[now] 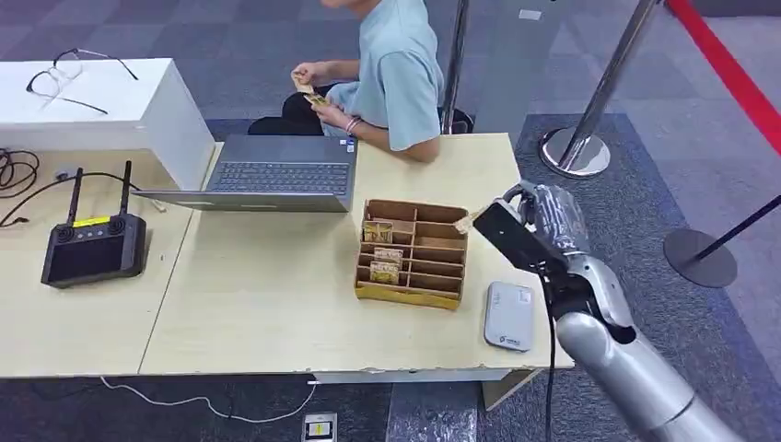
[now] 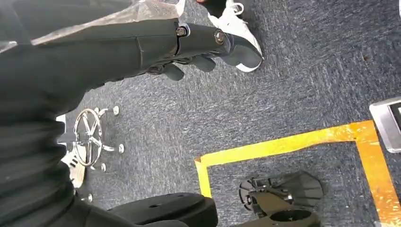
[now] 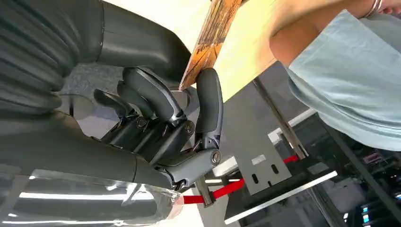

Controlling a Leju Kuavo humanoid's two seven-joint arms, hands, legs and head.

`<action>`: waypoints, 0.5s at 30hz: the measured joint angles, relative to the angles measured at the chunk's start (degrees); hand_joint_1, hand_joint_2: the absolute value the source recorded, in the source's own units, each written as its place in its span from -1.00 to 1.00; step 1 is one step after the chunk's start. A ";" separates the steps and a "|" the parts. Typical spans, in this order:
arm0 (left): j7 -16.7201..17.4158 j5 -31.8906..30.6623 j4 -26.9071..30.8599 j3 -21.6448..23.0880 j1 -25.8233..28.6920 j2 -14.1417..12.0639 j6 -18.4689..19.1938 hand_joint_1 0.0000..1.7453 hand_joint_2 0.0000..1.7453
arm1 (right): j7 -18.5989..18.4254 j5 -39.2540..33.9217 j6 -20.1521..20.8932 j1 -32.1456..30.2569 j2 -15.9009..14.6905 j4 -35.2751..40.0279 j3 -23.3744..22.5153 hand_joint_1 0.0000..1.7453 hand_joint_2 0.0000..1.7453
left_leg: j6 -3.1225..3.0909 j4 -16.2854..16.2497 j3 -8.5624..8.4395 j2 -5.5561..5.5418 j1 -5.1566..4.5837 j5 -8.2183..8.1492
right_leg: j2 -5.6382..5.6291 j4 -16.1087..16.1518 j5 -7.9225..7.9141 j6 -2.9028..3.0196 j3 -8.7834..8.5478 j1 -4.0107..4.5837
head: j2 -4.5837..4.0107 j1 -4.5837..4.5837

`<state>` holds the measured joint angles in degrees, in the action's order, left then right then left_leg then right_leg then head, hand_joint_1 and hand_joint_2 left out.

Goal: Pass the card to the sensor for recognition and then transmit it.

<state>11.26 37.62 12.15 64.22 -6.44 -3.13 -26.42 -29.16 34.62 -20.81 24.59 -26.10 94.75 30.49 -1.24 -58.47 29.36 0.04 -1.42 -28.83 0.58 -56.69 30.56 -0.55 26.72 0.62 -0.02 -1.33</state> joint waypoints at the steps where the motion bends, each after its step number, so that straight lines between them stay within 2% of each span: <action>1: 0.00 -0.07 0.00 0.09 -0.01 0.00 0.00 -1.00 1.00 | -0.02 -0.41 0.37 0.68 -0.04 -0.22 0.26 1.00 1.00 | 0.00 0.00 0.01 0.00 0.00 0.00 | 0.00 0.00 0.00 0.00 0.00 0.00 | 0.02 0.00; 15: 0.02 -1.16 0.00 1.20 -0.14 0.00 0.42 -1.00 1.00 | -0.06 -3.52 2.88 8.32 0.42 -4.72 3.80 1.00 1.00 | 0.00 0.00 0.11 -0.02 0.00 0.00 | 0.01 -0.02 0.00 0.00 0.09 0.01 | 0.02 0.00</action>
<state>11.28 36.46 12.15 65.42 -6.58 -3.13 -26.01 -29.22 31.10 -17.92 32.92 -25.68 90.03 34.29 -1.24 -58.47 29.47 0.02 -1.42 -28.83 0.58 -56.71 30.56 -0.55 26.80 0.62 0.00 -1.33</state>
